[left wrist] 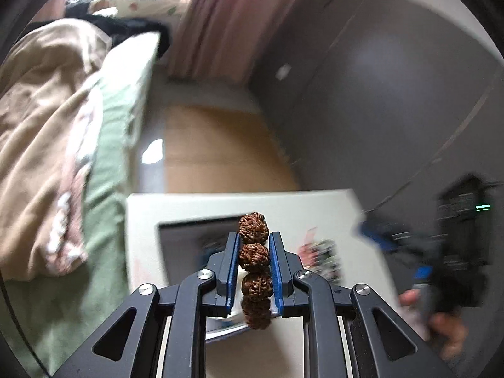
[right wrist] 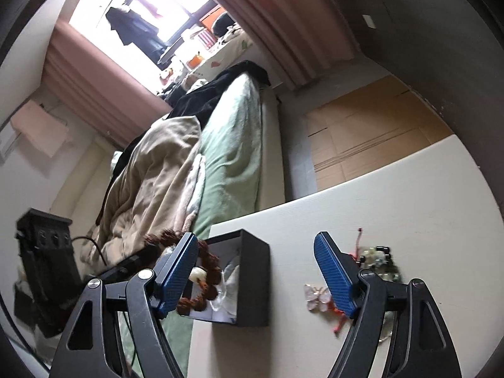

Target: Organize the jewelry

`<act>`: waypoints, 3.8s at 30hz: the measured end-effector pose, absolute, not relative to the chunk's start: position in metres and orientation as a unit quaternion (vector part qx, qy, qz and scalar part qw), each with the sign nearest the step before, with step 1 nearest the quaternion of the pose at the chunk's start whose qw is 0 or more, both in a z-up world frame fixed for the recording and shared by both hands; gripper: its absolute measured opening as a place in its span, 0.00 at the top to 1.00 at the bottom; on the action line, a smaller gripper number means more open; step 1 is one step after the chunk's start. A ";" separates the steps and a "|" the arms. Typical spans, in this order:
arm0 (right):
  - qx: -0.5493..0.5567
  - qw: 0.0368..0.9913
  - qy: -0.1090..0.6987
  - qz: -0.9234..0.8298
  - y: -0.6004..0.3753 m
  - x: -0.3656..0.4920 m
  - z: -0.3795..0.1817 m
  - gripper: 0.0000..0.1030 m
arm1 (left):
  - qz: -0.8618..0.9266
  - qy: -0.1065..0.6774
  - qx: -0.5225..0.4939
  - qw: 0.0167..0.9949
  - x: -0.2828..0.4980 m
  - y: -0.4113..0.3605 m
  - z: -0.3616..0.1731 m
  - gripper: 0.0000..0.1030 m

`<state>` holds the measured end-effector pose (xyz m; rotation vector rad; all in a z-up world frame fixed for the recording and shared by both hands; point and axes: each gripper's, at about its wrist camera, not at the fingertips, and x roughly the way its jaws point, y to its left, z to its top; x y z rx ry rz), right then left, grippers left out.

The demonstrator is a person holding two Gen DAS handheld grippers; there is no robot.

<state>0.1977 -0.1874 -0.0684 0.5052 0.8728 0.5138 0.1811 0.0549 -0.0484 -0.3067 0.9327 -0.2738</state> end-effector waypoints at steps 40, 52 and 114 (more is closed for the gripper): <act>0.205 0.869 0.423 0.156 -0.294 0.167 -0.058 0.00 | -0.143 0.446 -0.074 0.880 0.169 -0.056 -0.038 0.00; 0.212 0.865 0.436 0.130 -0.338 0.164 -0.065 0.00 | -0.132 0.460 -0.059 0.876 0.175 -0.084 -0.042 0.19; 0.015 0.812 0.553 0.185 -0.208 0.177 -0.133 0.17 | -0.105 0.474 -0.099 0.869 0.173 -0.025 -0.040 0.77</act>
